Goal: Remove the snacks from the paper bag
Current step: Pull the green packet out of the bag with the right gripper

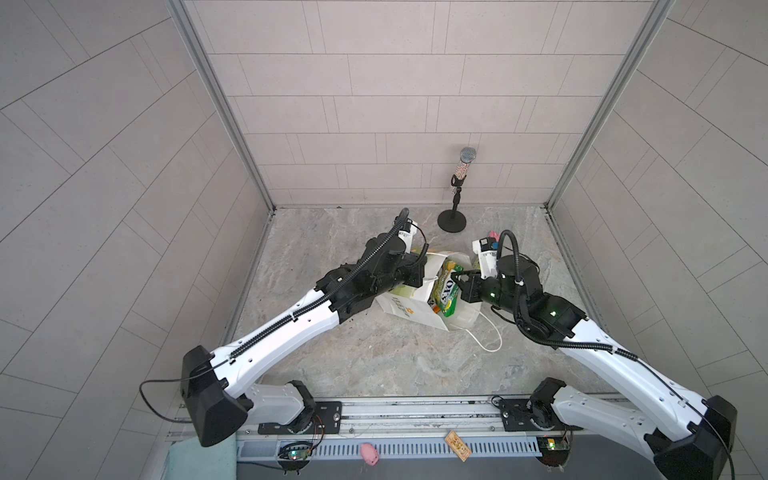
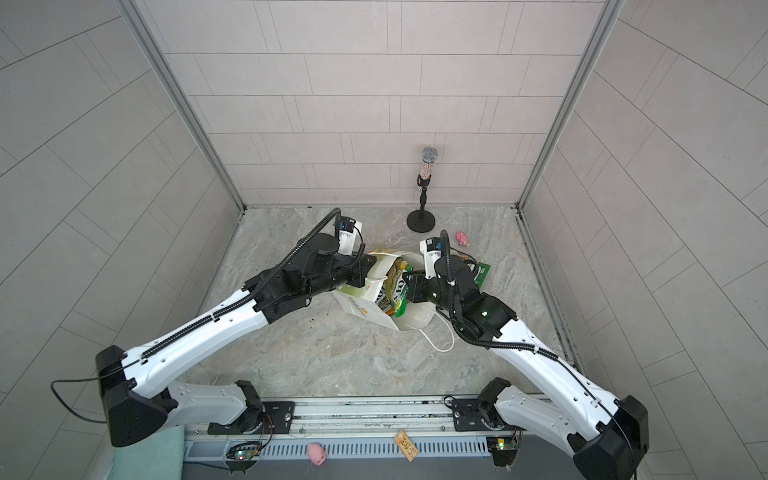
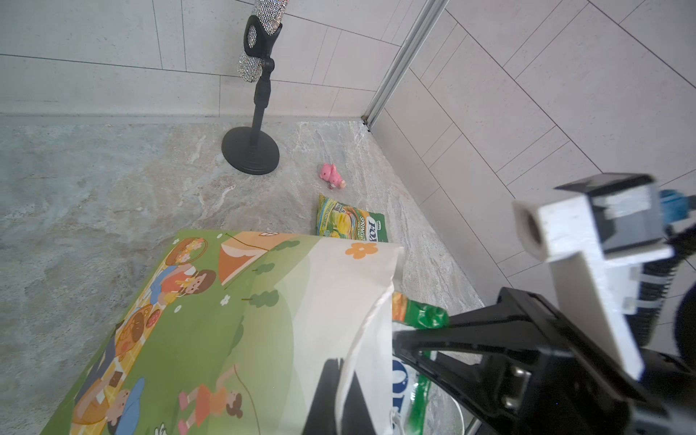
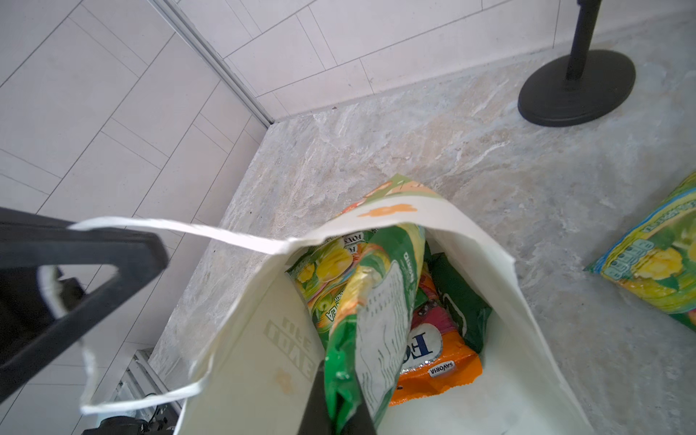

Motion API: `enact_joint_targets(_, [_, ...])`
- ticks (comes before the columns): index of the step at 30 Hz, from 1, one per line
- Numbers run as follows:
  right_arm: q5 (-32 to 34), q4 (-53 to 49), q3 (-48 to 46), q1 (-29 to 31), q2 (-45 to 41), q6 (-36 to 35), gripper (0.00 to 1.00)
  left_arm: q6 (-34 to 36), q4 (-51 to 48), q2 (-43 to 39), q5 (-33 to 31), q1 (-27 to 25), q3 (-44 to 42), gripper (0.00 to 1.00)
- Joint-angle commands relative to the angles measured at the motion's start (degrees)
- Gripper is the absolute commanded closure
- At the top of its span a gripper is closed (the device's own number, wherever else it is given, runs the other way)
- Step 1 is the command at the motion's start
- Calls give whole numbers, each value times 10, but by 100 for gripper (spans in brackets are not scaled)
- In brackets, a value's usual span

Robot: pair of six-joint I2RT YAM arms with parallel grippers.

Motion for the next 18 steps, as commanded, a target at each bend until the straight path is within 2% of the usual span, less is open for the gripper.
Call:
enact_joint_targets(1, [0,-22,27,-6,-28,-29,100,-7,4,-15,-16,2,-4,100])
enact_joint_targets(10, [-12,-55,50,-15,-69,-68,100,-7,3,-18,-23,2,-4,100])
enact_joint_targets(18, [36,-89,66,-21,-118,-100,100,-7,6,-18,-21,2,-5,100])
